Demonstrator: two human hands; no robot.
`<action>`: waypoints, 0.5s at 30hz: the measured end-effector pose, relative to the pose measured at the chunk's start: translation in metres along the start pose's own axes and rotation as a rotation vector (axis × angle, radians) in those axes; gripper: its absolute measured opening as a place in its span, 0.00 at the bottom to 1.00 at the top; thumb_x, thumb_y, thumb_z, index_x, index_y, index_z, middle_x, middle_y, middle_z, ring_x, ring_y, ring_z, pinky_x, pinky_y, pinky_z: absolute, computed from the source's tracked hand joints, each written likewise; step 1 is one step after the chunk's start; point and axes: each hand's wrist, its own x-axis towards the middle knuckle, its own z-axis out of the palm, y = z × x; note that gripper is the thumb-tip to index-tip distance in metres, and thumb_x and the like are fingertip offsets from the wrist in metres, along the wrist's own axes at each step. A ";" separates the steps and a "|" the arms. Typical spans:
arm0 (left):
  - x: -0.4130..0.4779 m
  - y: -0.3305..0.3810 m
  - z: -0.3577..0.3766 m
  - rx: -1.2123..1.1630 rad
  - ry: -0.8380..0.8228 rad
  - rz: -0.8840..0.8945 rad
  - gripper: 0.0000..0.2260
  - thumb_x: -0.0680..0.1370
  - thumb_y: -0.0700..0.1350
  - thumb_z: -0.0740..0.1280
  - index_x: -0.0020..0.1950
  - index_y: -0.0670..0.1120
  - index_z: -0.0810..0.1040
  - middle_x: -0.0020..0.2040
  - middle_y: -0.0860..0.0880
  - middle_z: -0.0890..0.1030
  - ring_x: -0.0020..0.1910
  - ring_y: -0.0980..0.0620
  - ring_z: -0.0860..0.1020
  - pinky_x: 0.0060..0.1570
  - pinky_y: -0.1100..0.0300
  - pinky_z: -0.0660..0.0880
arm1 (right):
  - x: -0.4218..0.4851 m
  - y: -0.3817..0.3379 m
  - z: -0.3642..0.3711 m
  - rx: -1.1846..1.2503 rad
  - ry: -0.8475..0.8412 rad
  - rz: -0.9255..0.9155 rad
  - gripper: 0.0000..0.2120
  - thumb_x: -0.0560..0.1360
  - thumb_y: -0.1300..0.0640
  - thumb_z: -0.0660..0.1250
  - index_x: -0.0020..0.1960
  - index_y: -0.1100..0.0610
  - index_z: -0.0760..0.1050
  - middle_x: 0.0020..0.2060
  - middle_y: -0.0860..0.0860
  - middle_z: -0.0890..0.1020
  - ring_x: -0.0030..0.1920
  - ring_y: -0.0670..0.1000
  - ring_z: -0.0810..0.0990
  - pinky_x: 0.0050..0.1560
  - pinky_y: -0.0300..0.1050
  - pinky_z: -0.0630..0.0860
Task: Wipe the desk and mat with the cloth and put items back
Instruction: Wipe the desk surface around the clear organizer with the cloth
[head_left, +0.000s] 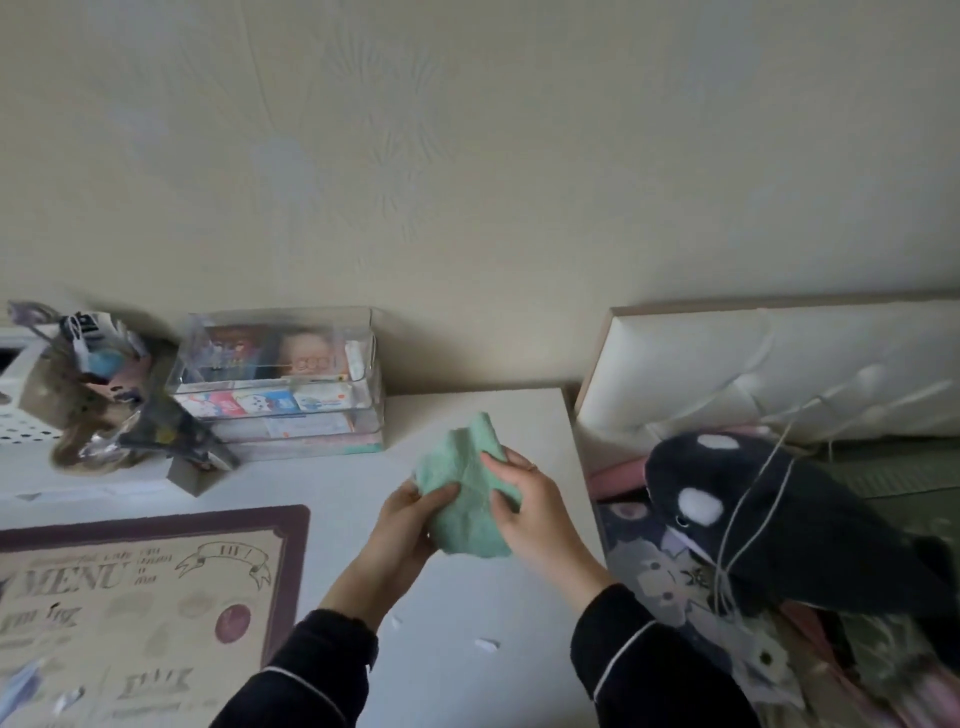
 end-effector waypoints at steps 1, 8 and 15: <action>0.002 0.000 0.008 0.037 0.085 0.079 0.14 0.75 0.41 0.69 0.59 0.41 0.77 0.55 0.39 0.82 0.54 0.40 0.81 0.51 0.44 0.79 | 0.002 0.004 -0.006 -0.038 -0.018 -0.033 0.23 0.76 0.68 0.62 0.70 0.58 0.70 0.69 0.45 0.68 0.68 0.39 0.64 0.65 0.24 0.58; 0.011 -0.004 0.073 0.678 0.672 0.394 0.03 0.76 0.38 0.62 0.45 0.44 0.73 0.40 0.47 0.79 0.38 0.48 0.79 0.34 0.55 0.78 | 0.000 0.013 0.005 0.225 -0.100 0.052 0.16 0.80 0.55 0.59 0.67 0.49 0.74 0.68 0.45 0.72 0.64 0.45 0.74 0.63 0.40 0.73; 0.002 -0.002 0.077 0.460 0.305 0.281 0.15 0.82 0.52 0.56 0.46 0.55 0.82 0.45 0.54 0.84 0.44 0.56 0.82 0.42 0.64 0.78 | 0.002 0.023 0.015 0.860 -0.108 0.691 0.12 0.73 0.50 0.67 0.49 0.57 0.81 0.45 0.61 0.84 0.41 0.59 0.84 0.35 0.52 0.76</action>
